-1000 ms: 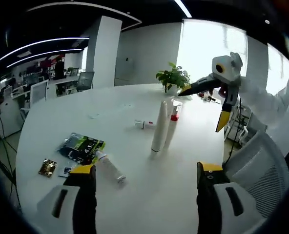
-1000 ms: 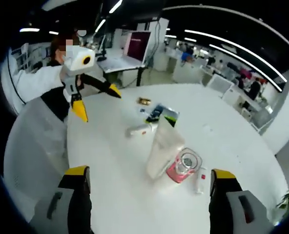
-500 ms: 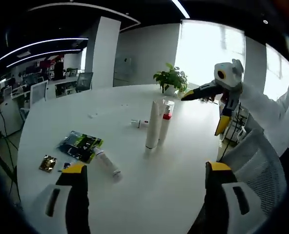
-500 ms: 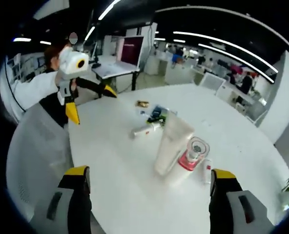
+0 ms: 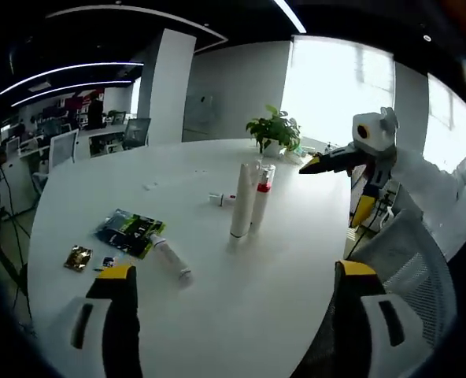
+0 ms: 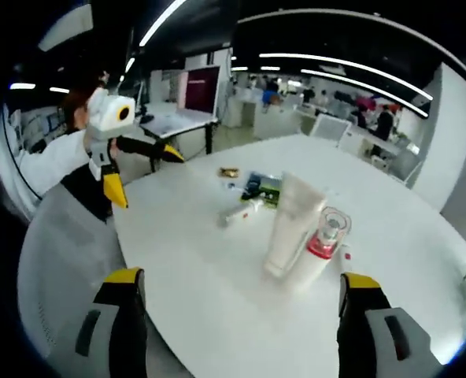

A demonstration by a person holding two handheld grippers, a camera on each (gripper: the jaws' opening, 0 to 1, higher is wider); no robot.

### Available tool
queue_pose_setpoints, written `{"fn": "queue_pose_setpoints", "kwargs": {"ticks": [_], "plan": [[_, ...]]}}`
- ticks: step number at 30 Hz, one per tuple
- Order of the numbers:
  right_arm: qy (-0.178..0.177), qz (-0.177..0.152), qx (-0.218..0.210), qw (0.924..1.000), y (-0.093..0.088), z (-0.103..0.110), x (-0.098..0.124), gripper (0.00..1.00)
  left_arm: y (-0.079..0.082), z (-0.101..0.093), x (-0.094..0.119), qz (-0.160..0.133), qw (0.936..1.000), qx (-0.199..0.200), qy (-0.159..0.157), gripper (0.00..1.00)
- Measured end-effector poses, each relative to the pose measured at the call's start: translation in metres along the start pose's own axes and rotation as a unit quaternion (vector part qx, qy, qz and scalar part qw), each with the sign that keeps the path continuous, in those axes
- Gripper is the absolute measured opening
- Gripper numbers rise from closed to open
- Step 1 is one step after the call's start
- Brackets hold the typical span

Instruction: Arrange the skincare products in the storage area until every visible bottle or jar stands upright without overlapping.

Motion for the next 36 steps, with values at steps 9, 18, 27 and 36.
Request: {"fn": "queue_pose_setpoints", "kwargs": {"ticks": [9,18,27,36], "plan": [[-0.02,0.007,-0.003,0.9998,0.0,0.009,0.002,1.0,-0.006,-0.006,0.001,0.003,1.0,0.0,-0.008,0.99],[-0.029,0.02,-0.01,0.9993,-0.006,0.015,0.004,1.0,-0.008,-0.001,0.002,-0.001,0.9999,0.002,-0.014,0.99],[-0.019,0.016,0.004,0.9997,-0.009,0.005,0.002,1.0,-0.006,-0.002,-0.003,-0.005,1.0,0.004,-0.005,0.99],[-0.008,0.017,0.031,0.9993,-0.02,-0.009,0.005,1.0,-0.001,-0.009,-0.011,-0.018,0.9996,0.004,0.022,0.99]]}}
Point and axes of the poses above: the point that each gripper's makers call its tool centre point, and the gripper's own axes: x roughly backward along the fingers, z roughly to its left, y roughly out of its top, the point moved 6 cm from there along x, roughly backward along the fingers, and after that the axes turned 6 degrees about x, right-handed, at the moved point
